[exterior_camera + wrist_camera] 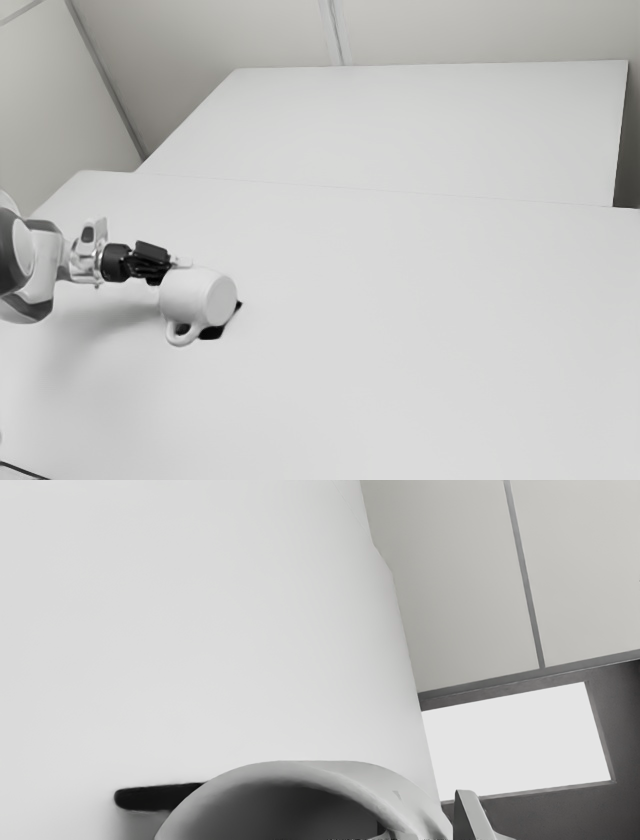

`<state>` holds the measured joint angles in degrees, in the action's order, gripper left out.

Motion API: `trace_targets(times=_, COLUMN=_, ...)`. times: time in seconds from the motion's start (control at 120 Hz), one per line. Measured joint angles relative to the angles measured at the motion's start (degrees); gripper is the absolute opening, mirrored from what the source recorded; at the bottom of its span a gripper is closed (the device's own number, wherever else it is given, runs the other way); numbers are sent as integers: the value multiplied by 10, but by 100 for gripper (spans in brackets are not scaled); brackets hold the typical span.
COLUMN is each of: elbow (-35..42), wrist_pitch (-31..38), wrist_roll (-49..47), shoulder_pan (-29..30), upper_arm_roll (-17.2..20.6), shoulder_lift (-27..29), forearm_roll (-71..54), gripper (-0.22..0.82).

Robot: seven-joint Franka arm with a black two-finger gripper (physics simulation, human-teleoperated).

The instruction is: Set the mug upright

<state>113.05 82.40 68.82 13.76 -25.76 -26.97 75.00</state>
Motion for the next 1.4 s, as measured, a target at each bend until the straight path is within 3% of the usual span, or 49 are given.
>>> trace_targets(times=0.2, elbow=-25, wrist_pitch=-18, wrist_roll=2, shoulder_pan=0, upper_arm_roll=2, shoulder_lift=17, forearm_roll=11, gripper=-18)
trace_targets(times=0.458, elbow=-184, wrist_pitch=-8, wrist_roll=-7, shoulder_pan=-1, upper_arm_roll=39, shoulder_lift=24, forearm_roll=-24, gripper=-18)
trace_targets(times=0.625, elbow=-265, wrist_pitch=76, wrist_roll=-31, shoulder_pan=-5, upper_arm_roll=117, shoulder_lift=27, forearm_roll=-242, gripper=-18)
trace_targets(times=0.833, elbow=-272, wrist_pitch=187, wrist_roll=-128, shoulder_pan=-19, upper_arm_roll=174, shoulder_lift=29, forearm_roll=-555, gripper=-18)
trace_targets(times=0.933, elbow=-239, wrist_pitch=239, wrist_roll=-190, shoulder_pan=-37, upper_arm_roll=188, shoulder_lift=42, forearm_roll=-651, gripper=-18)
trace_targets(times=1.2, elbow=-56, wrist_pitch=398, wrist_roll=-365, shoulder_pan=-113, upper_arm_roll=232, shoulder_lift=168, forearm_roll=-789, gripper=-18)
trace_targets(times=1.4, elbow=36, wrist_pitch=495, wrist_roll=-498, shoulder_pan=-146, upper_arm_roll=247, shoulder_lift=198, forearm_roll=-843, gripper=-18)
